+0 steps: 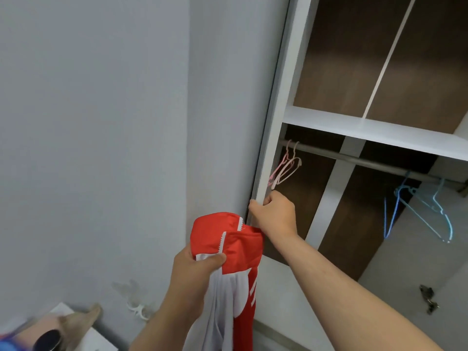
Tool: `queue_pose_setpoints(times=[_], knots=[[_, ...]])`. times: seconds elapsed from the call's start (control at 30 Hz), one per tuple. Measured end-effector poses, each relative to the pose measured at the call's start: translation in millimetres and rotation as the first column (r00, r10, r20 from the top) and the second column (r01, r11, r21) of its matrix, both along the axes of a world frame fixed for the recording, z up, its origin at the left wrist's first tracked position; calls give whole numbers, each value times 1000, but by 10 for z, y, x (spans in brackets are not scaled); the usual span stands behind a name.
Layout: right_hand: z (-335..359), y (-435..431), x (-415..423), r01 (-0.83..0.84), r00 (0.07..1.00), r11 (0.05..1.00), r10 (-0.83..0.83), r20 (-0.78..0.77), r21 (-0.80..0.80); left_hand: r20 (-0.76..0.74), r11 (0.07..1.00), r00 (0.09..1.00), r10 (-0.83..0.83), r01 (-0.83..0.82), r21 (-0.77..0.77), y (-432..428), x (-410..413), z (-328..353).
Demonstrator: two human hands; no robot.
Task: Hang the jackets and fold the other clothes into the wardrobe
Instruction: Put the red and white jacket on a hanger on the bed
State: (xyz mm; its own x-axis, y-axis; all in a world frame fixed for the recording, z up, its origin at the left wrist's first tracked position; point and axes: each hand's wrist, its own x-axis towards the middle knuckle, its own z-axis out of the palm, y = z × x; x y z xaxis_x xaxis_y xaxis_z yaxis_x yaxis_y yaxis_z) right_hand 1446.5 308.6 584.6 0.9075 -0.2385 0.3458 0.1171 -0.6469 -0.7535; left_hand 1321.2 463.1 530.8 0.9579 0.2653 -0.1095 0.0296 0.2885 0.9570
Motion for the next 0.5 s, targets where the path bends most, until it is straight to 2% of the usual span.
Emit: queue_pose_setpoints(times=[0.3, 0.5], knots=[[18, 414, 68, -76, 997, 997, 76, -22, 20, -15, 995, 996, 89, -88, 39, 179, -86, -72], [-12, 545, 142, -124, 992, 989, 127, 24, -82, -22, 992, 992, 126, -125, 31, 255, -135, -79]])
